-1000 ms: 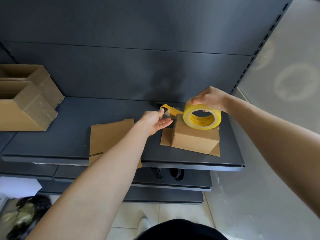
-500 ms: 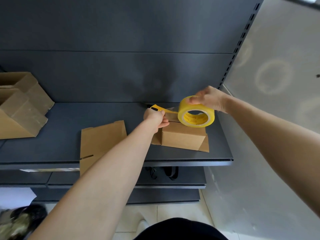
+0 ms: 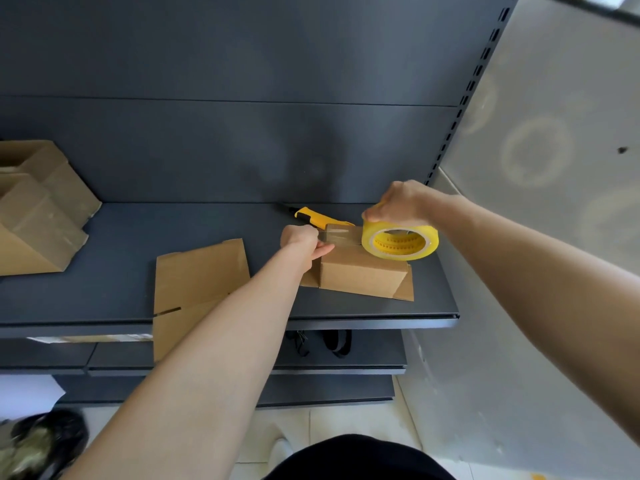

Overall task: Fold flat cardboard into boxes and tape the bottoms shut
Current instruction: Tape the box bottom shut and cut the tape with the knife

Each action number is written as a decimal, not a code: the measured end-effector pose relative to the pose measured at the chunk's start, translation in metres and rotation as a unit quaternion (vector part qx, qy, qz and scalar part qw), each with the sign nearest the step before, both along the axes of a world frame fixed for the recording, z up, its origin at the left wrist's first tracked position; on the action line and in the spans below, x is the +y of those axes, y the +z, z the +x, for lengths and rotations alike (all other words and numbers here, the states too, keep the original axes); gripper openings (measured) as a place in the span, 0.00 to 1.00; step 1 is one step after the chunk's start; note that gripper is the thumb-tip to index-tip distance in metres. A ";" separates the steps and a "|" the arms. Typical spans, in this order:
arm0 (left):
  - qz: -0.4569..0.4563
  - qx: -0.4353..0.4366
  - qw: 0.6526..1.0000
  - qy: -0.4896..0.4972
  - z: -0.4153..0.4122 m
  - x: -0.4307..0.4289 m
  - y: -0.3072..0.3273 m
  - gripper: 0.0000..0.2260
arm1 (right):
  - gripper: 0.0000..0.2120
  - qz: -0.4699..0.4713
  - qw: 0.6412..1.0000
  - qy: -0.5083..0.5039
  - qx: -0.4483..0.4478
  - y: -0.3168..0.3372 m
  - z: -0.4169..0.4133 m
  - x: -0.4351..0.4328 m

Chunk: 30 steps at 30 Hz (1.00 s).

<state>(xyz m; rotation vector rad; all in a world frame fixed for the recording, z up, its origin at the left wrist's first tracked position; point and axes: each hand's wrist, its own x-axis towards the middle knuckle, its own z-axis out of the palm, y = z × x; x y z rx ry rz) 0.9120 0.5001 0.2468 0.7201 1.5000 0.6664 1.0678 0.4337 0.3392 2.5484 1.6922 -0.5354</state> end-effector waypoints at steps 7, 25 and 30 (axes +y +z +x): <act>0.005 -0.003 1.000 0.002 -0.003 0.000 -0.004 0.08 | 0.21 -0.014 0.999 0.009 -0.043 -0.003 -0.011 0.011; 0.013 0.080 0.989 -0.122 -0.014 0.002 -0.036 0.08 | 0.21 0.008 0.998 0.008 -0.066 -0.014 -0.016 0.027; 0.013 0.106 0.985 -0.139 -0.007 0.000 -0.035 0.05 | 0.22 0.031 0.997 -0.001 -0.066 -0.019 -0.012 0.025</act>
